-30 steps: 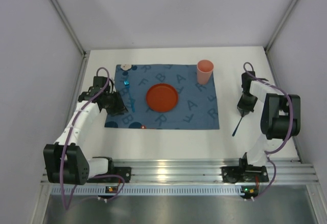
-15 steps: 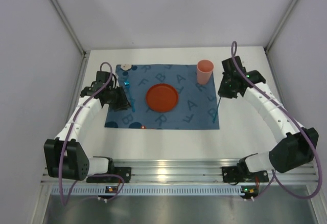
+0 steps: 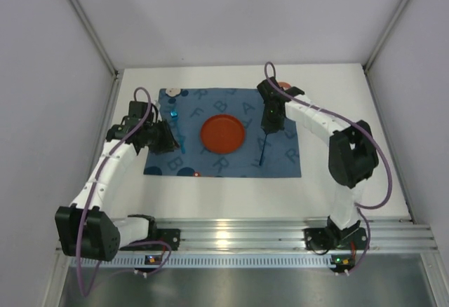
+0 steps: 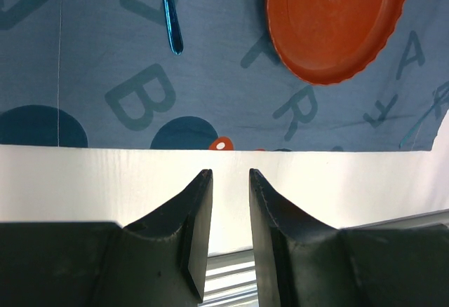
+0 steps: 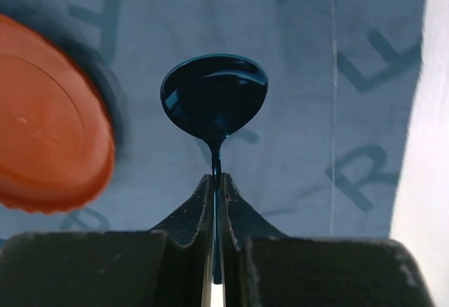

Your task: Set the dinner table for one person

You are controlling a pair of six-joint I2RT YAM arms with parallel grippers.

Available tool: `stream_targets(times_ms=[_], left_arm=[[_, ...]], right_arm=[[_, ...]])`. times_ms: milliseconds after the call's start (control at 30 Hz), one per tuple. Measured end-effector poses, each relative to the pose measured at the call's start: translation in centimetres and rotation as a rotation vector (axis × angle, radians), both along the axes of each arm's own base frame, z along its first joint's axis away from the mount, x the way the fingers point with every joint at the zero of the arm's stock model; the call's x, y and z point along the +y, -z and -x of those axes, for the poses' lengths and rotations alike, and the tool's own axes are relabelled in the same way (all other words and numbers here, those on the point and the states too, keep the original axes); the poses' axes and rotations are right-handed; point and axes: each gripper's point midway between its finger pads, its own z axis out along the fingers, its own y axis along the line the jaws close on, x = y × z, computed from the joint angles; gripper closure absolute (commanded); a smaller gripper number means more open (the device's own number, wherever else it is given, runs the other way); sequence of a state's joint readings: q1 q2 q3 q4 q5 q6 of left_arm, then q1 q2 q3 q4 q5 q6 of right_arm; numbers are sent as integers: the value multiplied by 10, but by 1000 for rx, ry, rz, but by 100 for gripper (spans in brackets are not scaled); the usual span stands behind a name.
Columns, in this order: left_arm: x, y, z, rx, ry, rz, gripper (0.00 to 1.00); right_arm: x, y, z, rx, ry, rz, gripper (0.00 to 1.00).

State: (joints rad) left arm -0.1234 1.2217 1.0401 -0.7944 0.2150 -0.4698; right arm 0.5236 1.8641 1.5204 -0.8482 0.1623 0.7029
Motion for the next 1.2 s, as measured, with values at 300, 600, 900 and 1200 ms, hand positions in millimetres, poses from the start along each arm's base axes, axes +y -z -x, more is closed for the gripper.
stream_targets(times_ms=[300, 600, 900, 1200], left_arm=[[8, -9, 25, -22, -20, -22, 65], [15, -15, 40, -19, -35, -47, 65], [17, -11, 39, 0, -42, -62, 65], [17, -16, 30, -14, -46, -66, 60]], right_arm=[[19, 40, -37, 19, -25, 28, 97], [28, 49, -50, 6, -69, 51, 55], [53, 17, -22, -40, -150, 22, 42], [39, -136, 4, -358, -209, -120, 19]])
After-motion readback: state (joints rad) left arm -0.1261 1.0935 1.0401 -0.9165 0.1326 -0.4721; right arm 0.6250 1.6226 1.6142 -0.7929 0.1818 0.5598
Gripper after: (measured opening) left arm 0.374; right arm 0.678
